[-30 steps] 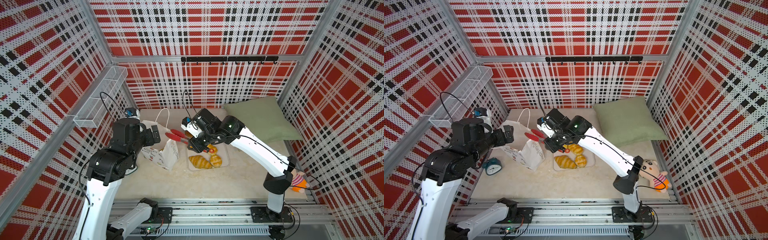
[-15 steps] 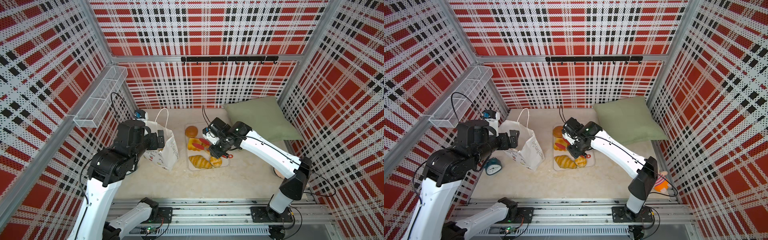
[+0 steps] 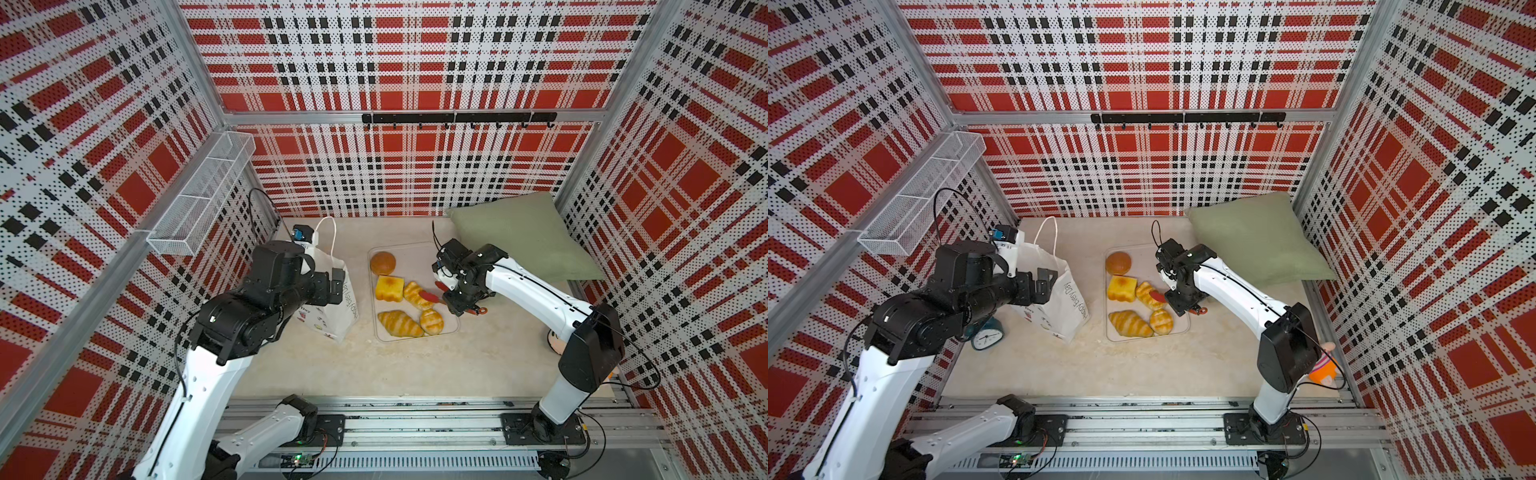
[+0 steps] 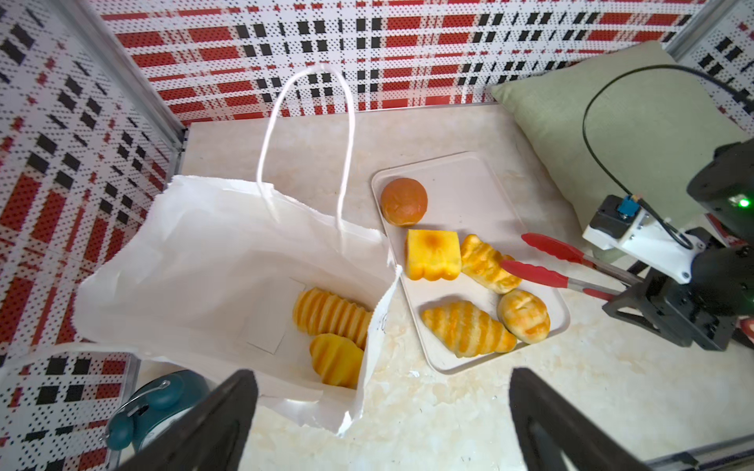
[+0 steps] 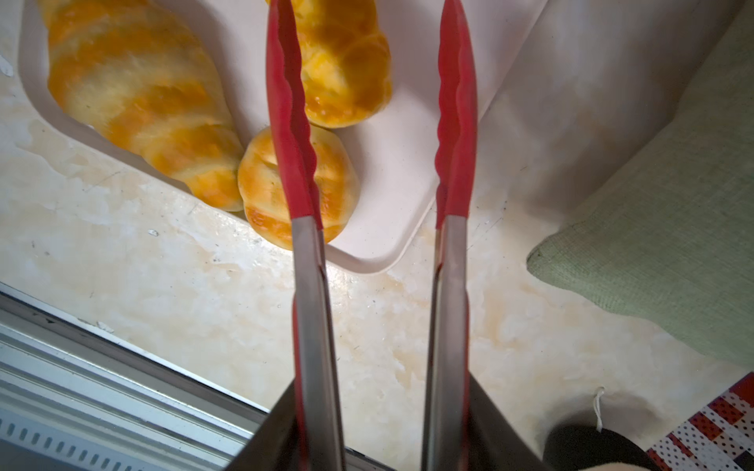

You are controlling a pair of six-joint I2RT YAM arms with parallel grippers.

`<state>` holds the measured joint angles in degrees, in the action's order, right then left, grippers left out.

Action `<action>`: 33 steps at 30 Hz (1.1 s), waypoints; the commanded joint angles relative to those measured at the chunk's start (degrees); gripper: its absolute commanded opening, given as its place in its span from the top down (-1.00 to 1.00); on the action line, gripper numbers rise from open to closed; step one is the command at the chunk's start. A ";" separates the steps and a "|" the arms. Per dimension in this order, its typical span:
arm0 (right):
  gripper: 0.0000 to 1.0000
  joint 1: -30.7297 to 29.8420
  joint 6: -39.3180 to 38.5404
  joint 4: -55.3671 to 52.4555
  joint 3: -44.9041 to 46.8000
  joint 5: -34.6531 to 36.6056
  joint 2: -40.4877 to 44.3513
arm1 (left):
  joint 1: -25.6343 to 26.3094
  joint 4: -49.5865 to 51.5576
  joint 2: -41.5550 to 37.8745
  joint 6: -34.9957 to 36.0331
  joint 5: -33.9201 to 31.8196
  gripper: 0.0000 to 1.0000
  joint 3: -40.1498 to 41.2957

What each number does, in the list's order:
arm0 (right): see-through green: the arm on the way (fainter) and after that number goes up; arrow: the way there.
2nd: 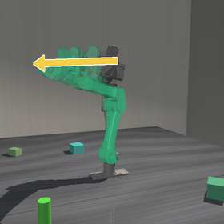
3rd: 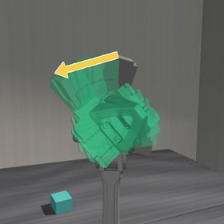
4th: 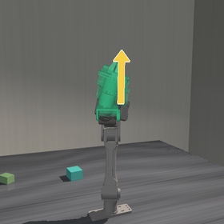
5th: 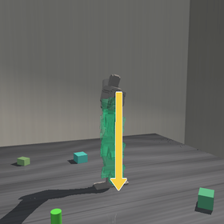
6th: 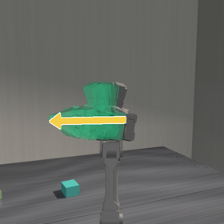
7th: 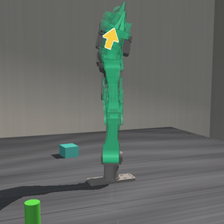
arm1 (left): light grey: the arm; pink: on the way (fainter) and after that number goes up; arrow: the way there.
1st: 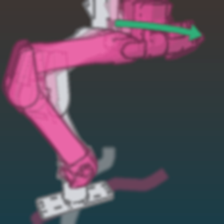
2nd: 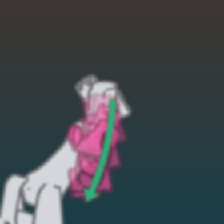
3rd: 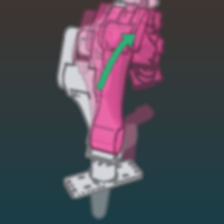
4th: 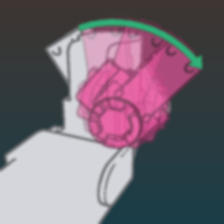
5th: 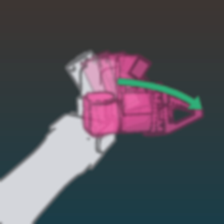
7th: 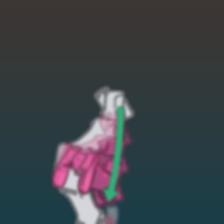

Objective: Pack bread into a paper bag
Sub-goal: Pick up the fake bread from the plate.

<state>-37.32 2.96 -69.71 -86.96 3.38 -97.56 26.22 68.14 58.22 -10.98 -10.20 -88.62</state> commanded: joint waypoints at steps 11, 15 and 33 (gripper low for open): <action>-0.09 -0.47 -3.00 0.84 -1.96 -0.15 -4.08 | 1.30 -2.19 0.26 2.11 0.13 -0.98 1.08; -0.10 -0.44 -3.24 1.51 -2.63 -0.33 -7.23 | 1.32 -2.22 -0.12 2.02 -0.43 -0.98 1.16; 0.64 -0.52 1.23 -1.50 -13.88 -6.50 0.30 | 1.23 -0.15 -0.03 -0.62 -6.53 -0.98 -1.40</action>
<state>-37.39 2.28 -70.89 -95.68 -0.01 -104.05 27.11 67.55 58.15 -10.17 -12.82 -88.23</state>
